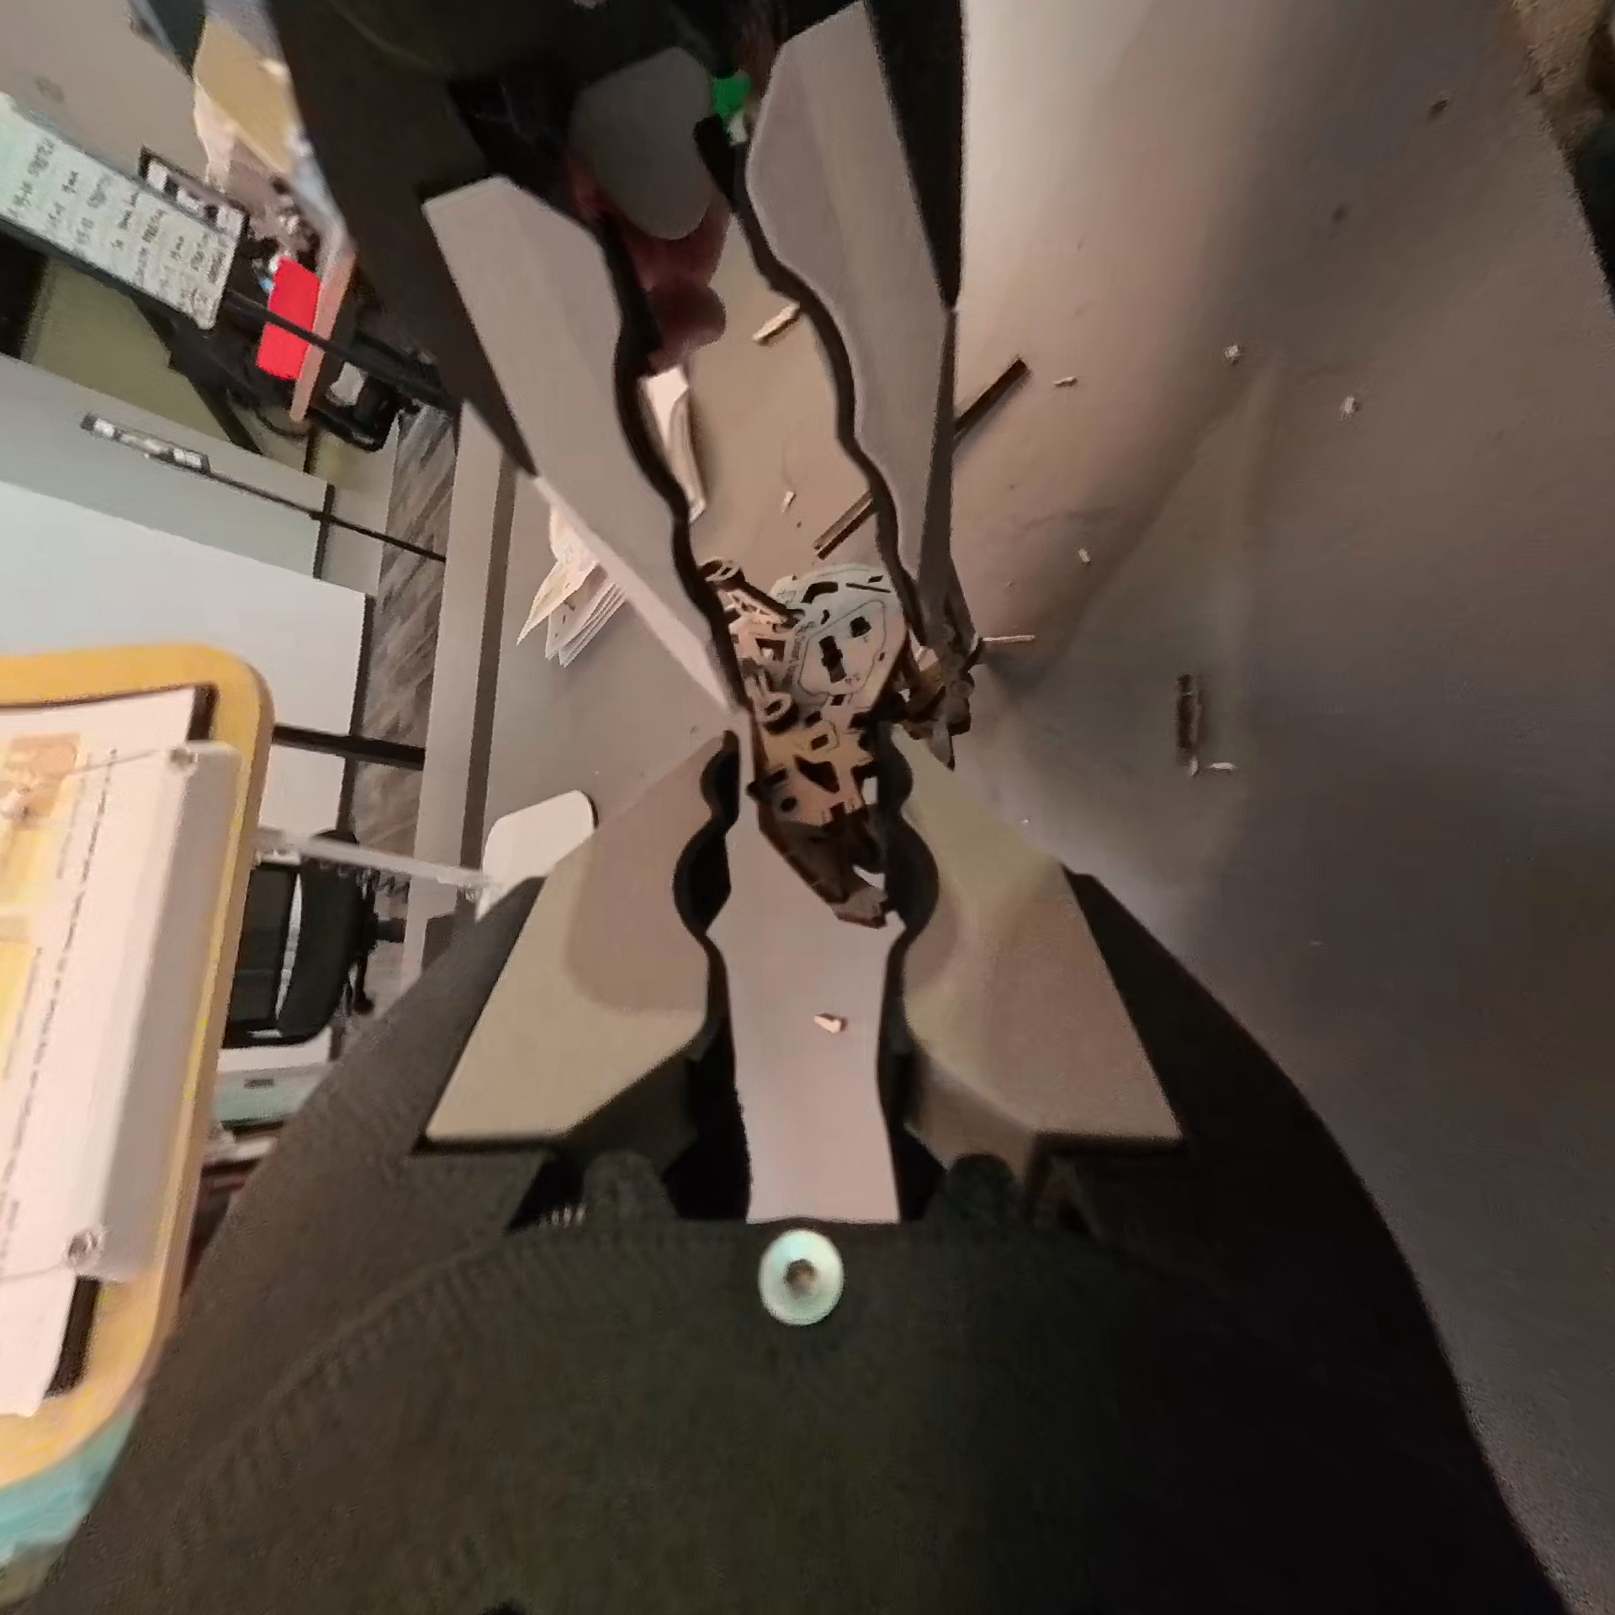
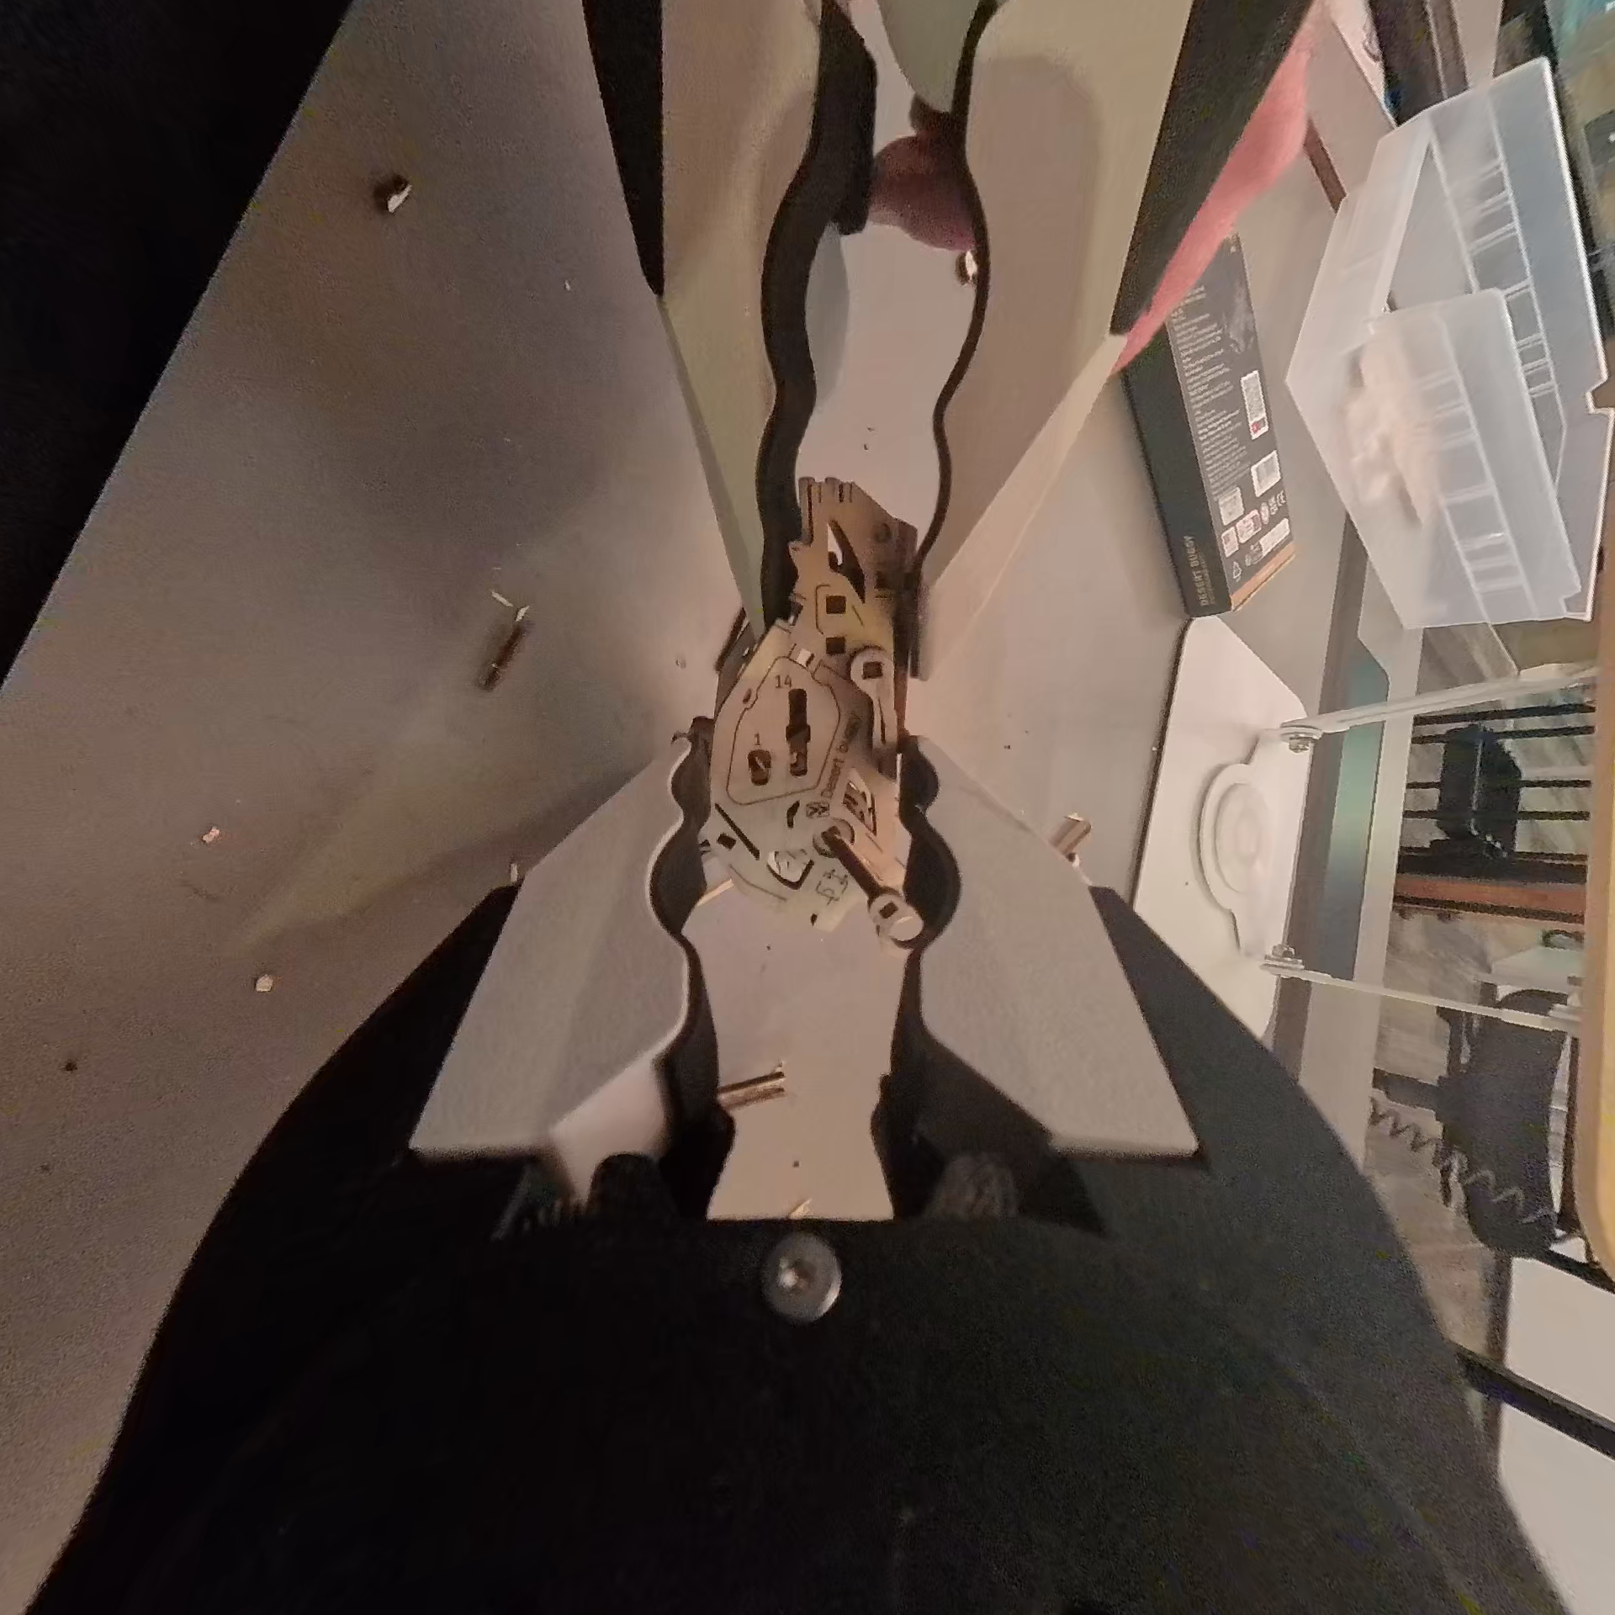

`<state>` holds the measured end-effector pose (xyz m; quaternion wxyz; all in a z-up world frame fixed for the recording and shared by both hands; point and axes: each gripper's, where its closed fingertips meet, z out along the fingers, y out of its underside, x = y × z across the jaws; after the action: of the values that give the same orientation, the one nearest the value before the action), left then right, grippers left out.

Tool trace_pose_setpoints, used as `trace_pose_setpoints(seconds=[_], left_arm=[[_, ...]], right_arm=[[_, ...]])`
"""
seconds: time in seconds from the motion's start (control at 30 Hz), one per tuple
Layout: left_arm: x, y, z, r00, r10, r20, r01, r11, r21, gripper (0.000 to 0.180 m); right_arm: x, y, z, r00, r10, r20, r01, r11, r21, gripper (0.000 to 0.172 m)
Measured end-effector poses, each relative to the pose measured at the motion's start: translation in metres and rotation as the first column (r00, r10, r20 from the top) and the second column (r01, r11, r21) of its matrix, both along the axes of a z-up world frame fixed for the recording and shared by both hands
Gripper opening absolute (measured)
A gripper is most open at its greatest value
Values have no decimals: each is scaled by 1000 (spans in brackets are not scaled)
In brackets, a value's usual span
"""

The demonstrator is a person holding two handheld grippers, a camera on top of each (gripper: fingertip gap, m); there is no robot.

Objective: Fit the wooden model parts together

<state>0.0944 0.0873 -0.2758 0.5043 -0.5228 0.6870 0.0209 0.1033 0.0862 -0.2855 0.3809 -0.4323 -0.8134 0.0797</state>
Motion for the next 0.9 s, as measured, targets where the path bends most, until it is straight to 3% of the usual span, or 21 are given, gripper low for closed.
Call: trace_pose_setpoints(seconds=[0.17, 0.27, 0.43, 0.57, 0.67, 0.77, 0.9], left_arm=[[-13, 5, -1, 991, 90, 100, -81, 992, -94, 48], [-13, 2, -6, 989, 89, 115, -74, 989, -129, 39], [-14, 9, -18, 987, 123, 105, -106, 983, -152, 40], [-13, 9, -27, 990, 108, 96, -93, 984, -151, 26], [-13, 13, -30, 989, 114, 91, -99, 983, -155, 27], [-17, 22, -30, 980, 163, 118, -139, 972, -187, 44], [-15, 22, -38, 985, 146, 95, -122, 968, -219, 33]], right_arm=[[1, 4, -5, 1000, -11, 16, 11, 1000, -11, 39], [2, 4, -7, 1000, -11, 8, 11, 999, -32, 39], [2, 7, -13, 1000, -16, 25, 18, 999, -52, 38], [3, 11, -15, 999, -27, 29, 29, 997, -71, 39], [3, 14, -17, 999, -25, 41, 28, 996, -85, 39], [3, 15, -20, 998, -19, 52, 24, 995, -98, 39], [2, 18, -21, 998, -20, 59, 26, 993, -118, 38]])
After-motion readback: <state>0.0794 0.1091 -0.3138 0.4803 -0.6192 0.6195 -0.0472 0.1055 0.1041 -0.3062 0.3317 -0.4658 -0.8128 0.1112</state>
